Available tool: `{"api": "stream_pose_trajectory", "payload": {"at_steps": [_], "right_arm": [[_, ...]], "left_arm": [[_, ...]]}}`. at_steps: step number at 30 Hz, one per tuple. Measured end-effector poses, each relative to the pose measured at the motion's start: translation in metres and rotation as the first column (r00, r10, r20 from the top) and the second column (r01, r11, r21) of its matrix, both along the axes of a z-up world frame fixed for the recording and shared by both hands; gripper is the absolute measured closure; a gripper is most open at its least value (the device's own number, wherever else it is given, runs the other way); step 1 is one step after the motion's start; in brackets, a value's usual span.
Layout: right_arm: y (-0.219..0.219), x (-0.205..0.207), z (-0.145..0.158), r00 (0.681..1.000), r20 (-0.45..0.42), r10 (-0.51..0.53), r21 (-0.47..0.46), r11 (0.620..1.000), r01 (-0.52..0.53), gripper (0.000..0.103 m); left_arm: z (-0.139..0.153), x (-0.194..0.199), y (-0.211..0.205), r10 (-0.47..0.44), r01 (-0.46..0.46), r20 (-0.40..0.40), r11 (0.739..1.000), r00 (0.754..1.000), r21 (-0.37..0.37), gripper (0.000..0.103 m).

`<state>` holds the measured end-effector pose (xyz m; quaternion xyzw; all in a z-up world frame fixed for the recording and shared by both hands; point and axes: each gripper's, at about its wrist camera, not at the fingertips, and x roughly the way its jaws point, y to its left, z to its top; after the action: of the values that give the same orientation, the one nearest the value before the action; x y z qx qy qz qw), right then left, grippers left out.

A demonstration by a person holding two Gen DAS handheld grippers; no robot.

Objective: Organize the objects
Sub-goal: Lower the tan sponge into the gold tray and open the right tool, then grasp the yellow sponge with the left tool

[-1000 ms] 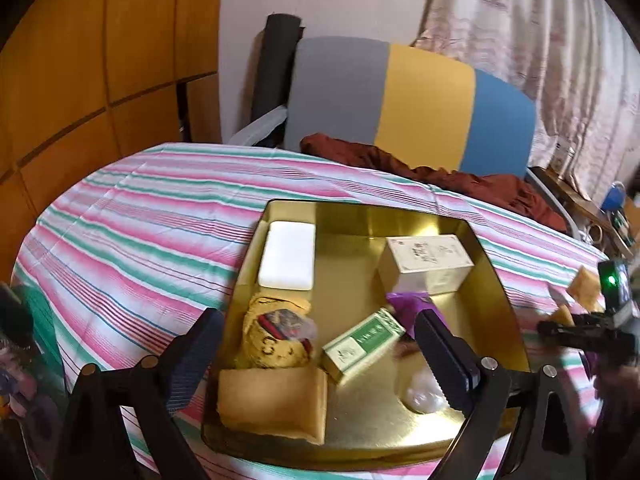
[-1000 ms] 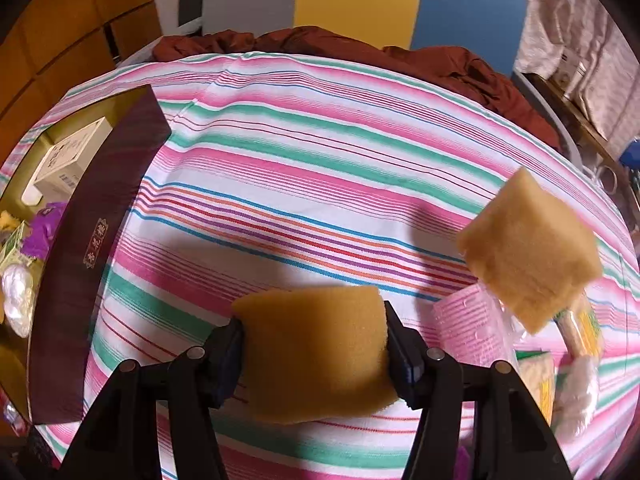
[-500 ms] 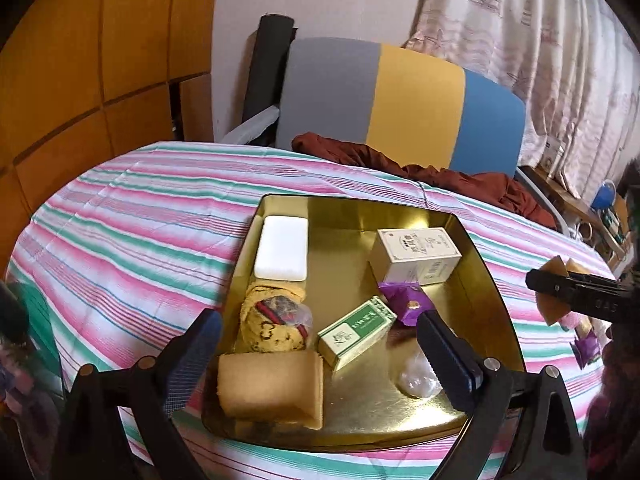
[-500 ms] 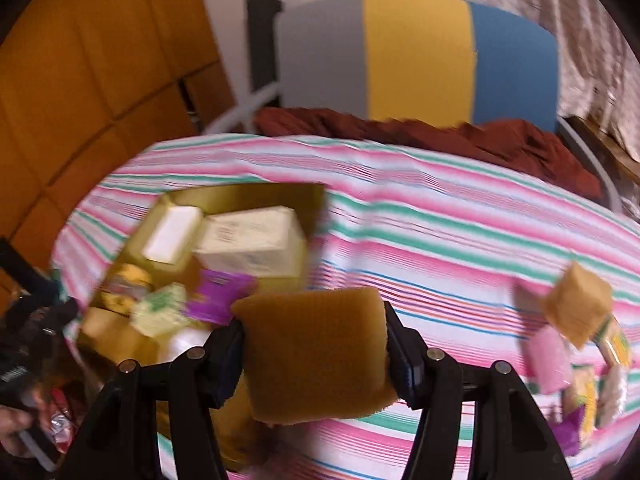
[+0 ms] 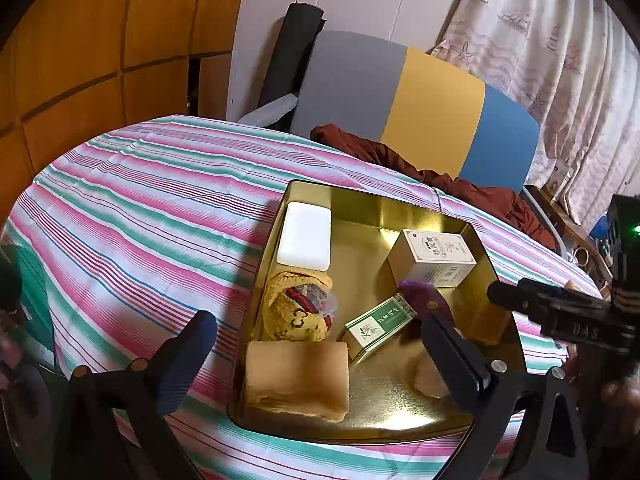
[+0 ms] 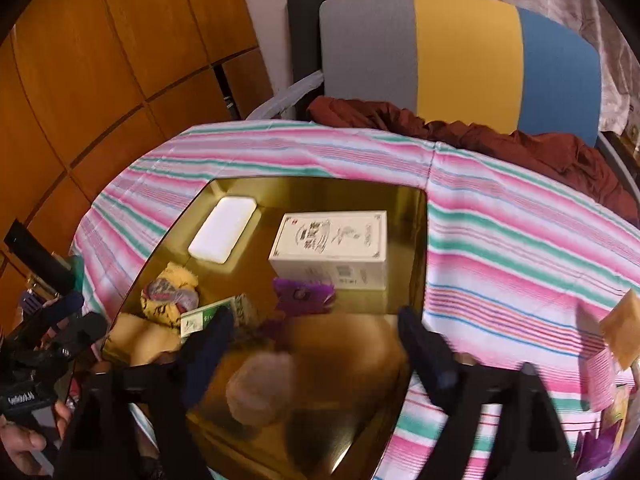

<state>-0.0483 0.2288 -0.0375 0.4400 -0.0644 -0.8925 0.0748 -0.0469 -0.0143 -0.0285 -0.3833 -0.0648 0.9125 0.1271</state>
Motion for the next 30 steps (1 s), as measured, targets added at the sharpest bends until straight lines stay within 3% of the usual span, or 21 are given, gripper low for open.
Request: {"api": "stream_pose_trajectory", "payload": {"at_steps": [6, 13, 21, 24, 27, 30], "right_arm": [[0.015, 0.025, 0.005, 0.999, -0.029, -0.045, -0.024, 0.999, 0.045, 0.015], [0.065, 0.069, 0.014, 0.985, -0.049, -0.168, -0.067, 0.984, 0.165, 0.015], [0.13, 0.115, 0.005, 0.958, 0.011, -0.287, -0.004, 0.958, 0.287, 0.015], [0.166, 0.135, 0.011, 0.931, 0.004, -0.366, 0.016, 0.931, 0.366, 0.015], [0.21, 0.151, 0.021, 0.868, -0.018, -0.495, 0.028, 0.868, 0.496, 0.015], [0.257, 0.163, 0.03, 0.78, -0.05, -0.624, 0.02, 0.78, 0.626, 0.015]], "left_arm": [[0.005, 0.005, 0.009, -0.034, 0.034, -0.023, 0.999, 0.999, -0.007, 0.0], [0.013, 0.007, 0.036, -0.125, 0.126, -0.056, 0.992, 0.991, 0.007, 0.0], [0.028, 0.008, 0.091, -0.293, 0.294, -0.042, 0.956, 0.955, 0.009, 0.0], [0.031, 0.009, 0.118, -0.362, 0.362, -0.01, 0.932, 0.932, 0.031, 0.0], [0.036, 0.012, 0.147, -0.42, 0.42, 0.0, 0.907, 0.908, 0.041, 0.0], [0.041, 0.016, 0.183, -0.487, 0.486, 0.007, 0.872, 0.874, 0.054, 0.0]]}}
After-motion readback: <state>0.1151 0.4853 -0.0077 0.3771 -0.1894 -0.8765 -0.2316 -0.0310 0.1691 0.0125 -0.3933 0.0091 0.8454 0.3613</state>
